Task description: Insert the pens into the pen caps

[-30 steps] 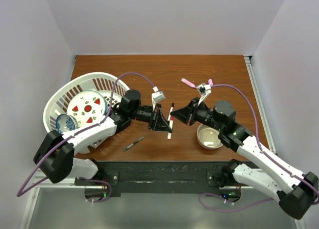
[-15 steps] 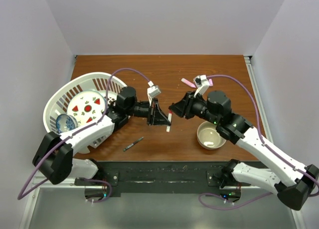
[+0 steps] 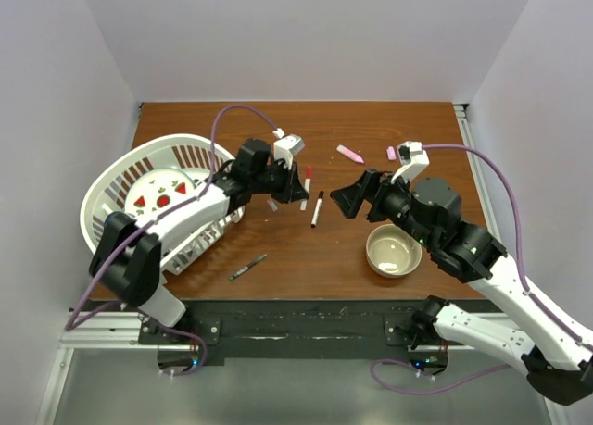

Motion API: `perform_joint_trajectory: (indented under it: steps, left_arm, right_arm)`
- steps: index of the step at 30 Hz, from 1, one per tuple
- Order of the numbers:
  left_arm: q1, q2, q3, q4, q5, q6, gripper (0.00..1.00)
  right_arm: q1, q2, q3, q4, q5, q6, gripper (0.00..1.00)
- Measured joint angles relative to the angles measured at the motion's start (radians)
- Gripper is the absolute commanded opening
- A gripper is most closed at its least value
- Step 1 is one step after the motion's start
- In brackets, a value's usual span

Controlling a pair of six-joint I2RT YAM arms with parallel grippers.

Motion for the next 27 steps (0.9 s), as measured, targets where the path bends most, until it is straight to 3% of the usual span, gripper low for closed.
perform_joint_trajectory:
  steps: [8, 12, 15, 27]
  left_arm:
    - [0.000, 0.299, 0.216, -0.203, -0.169, 0.020, 0.00]
    - [-0.001, 0.392, 0.262, -0.263, -0.213, 0.003, 0.06]
    - [-0.002, 0.434, 0.284, -0.300, -0.232, -0.012, 0.14]
    - [-0.013, 0.481, 0.326, -0.339, -0.227, -0.039, 0.28]
  right_arm:
    - [0.000, -0.051, -0.059, -0.097, 0.097, -0.013, 0.98]
    - [0.000, -0.072, -0.061, -0.123, 0.124, -0.023, 0.98]
    - [0.000, -0.073, -0.061, -0.138, 0.141, -0.025, 0.99]
    - [0.000, -0.035, -0.061, -0.172, 0.142, -0.063, 0.98]
